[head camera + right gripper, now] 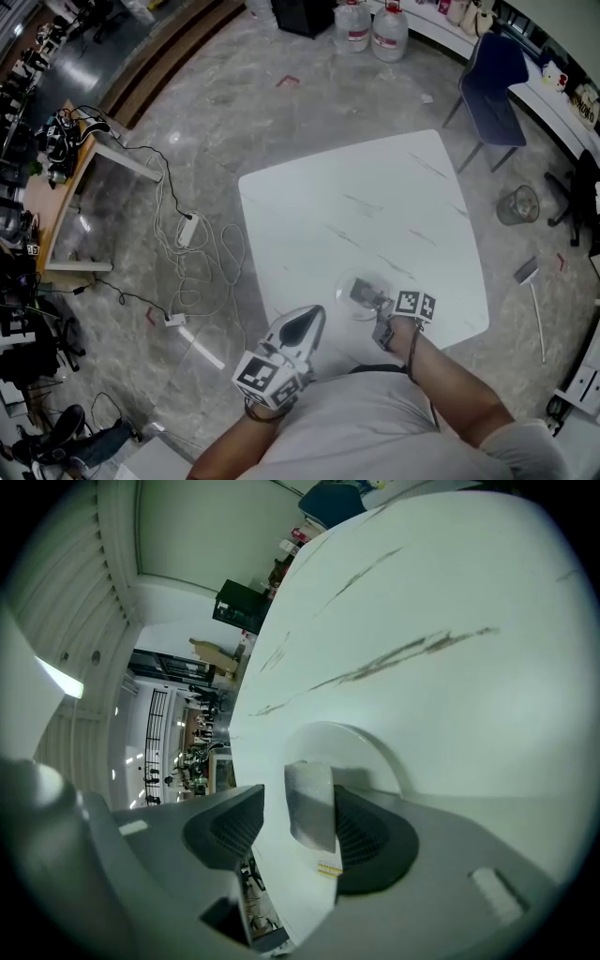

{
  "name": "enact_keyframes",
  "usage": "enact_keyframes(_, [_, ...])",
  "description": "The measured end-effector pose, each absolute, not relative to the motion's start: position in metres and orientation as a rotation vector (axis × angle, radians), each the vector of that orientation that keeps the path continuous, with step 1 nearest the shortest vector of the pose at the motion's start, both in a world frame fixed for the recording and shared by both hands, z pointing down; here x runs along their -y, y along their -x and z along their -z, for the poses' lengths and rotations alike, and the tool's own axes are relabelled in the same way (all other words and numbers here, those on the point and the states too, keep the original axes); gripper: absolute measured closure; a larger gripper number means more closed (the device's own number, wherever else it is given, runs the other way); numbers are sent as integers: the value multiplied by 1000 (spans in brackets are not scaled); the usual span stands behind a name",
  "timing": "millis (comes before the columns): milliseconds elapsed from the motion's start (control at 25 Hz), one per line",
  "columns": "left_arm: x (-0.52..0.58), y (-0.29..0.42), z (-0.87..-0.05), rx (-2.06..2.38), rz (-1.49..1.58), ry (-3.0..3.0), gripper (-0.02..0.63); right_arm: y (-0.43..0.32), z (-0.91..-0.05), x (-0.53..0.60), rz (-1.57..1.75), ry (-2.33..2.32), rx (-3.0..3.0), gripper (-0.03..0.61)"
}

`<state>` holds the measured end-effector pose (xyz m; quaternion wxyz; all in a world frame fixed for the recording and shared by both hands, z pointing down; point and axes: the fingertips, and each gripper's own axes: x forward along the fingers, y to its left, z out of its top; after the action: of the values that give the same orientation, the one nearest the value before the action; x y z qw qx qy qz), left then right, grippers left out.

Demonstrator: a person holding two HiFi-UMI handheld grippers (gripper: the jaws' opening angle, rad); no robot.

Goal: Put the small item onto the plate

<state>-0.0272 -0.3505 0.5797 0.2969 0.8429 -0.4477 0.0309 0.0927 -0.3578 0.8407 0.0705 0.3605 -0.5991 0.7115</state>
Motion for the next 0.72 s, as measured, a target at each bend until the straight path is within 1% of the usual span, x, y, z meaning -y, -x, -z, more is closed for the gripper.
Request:
enact_keyframes(120, [350, 28, -578, 1183, -76, -2246, 608, -94, -841, 355, -2107, -1103, 1770, 368])
enact_keyframes(720, [332, 34, -561, 1182, -37, -2276, 608, -100, -816, 336, -2077, -1159, 1776, 360])
